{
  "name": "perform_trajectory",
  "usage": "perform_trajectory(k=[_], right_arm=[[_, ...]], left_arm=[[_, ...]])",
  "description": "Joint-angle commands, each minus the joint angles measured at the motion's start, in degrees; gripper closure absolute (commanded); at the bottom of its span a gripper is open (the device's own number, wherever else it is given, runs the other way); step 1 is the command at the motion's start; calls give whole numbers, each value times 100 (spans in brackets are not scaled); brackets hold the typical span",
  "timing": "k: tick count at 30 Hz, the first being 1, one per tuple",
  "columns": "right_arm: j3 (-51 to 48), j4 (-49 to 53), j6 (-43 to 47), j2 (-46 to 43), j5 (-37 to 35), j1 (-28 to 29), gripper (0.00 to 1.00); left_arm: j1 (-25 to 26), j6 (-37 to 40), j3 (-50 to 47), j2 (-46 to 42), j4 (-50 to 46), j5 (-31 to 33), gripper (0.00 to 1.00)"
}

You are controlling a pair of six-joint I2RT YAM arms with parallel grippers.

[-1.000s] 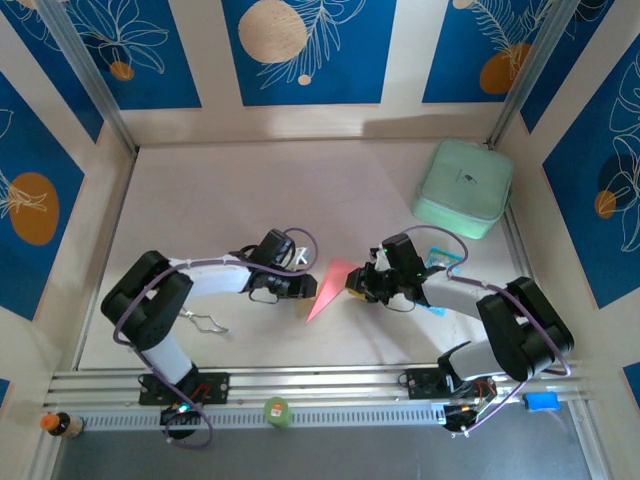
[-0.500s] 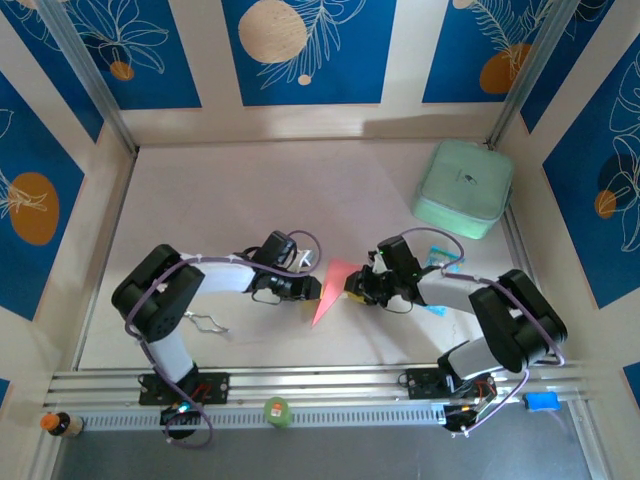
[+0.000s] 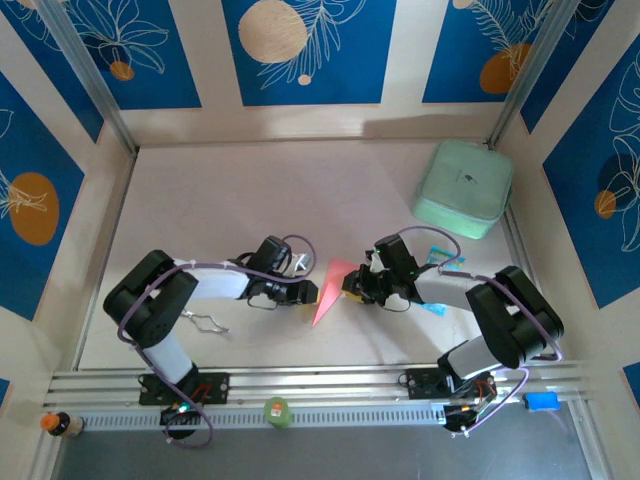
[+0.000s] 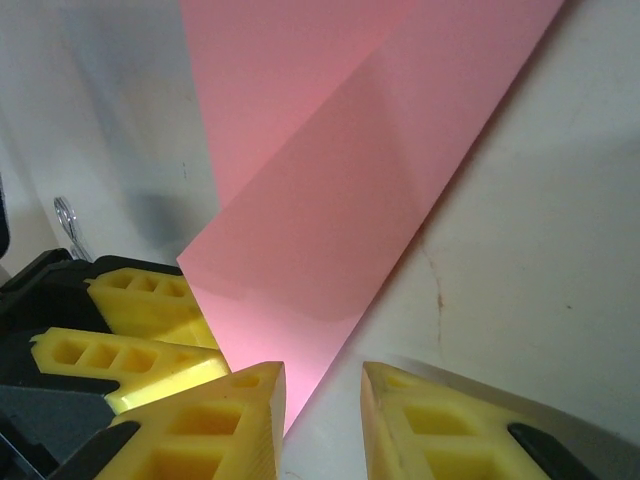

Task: Fold a paper plane with a square sheet of paper (pick it up from the middle)
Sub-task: Turn over a paper plane at the center of the table.

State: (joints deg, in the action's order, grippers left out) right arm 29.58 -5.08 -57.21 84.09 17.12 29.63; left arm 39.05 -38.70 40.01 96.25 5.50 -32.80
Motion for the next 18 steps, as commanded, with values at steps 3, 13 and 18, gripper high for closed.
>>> perform_trajectory(k=[3,13,18], right_arm=[[91,100,45,80,71,78,74],[101,-38,11,258,109,87,74],[108,-100,10,362,160,87,74]], left_arm=[[-53,-111,-44,46,293,-180,71],[-51,-191,-29,240,461,-420,70],[-53,-235,-10,365,503,-491,71]])
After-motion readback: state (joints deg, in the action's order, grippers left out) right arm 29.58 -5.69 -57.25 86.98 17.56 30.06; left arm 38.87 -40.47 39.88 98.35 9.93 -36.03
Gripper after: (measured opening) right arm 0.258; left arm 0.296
